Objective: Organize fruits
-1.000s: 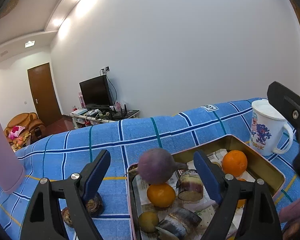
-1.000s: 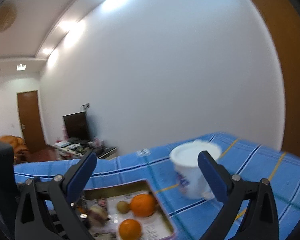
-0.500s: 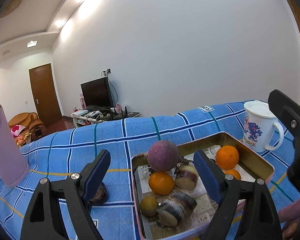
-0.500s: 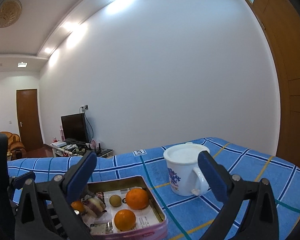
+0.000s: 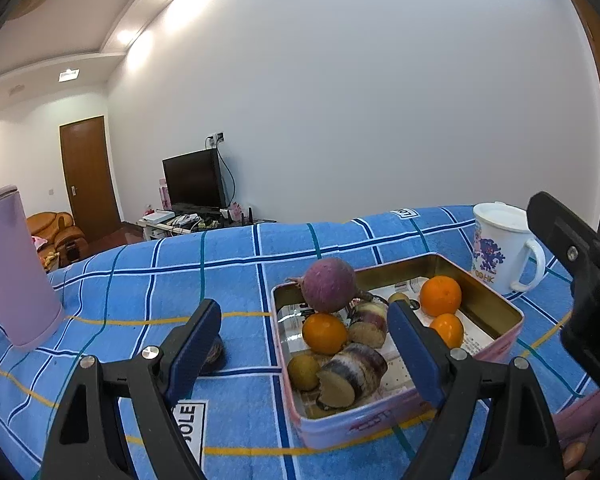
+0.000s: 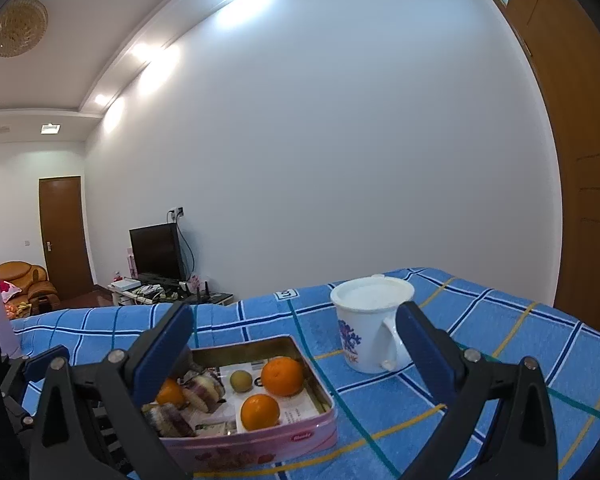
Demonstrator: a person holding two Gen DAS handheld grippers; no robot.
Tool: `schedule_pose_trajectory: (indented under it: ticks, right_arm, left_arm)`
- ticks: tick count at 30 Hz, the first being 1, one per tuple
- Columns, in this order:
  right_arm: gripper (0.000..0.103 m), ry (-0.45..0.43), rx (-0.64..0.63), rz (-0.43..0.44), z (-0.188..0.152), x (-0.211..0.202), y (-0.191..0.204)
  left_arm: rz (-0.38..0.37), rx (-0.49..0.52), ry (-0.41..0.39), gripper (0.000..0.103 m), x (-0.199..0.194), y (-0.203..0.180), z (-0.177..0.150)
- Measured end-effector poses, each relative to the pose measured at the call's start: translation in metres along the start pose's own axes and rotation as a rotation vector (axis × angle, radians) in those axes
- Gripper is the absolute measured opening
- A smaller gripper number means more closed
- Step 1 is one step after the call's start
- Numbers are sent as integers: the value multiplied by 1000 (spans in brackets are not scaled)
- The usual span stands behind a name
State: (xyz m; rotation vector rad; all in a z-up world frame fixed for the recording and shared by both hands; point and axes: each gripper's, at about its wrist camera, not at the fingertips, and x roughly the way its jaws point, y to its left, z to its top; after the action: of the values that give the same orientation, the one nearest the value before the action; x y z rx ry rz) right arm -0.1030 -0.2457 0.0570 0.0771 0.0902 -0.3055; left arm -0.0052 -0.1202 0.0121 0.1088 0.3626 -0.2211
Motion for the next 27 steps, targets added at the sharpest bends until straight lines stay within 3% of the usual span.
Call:
schedule_pose_trajectory:
  ticks: [15, 27]
  right_arm:
    - [103, -13, 3, 10, -5, -21, 9]
    - [103, 49, -16, 64, -13, -25, 36]
  left_arm:
    - [28, -55, 36, 86, -17, 25, -12]
    - [55, -31, 66, 86, -23, 48, -19]
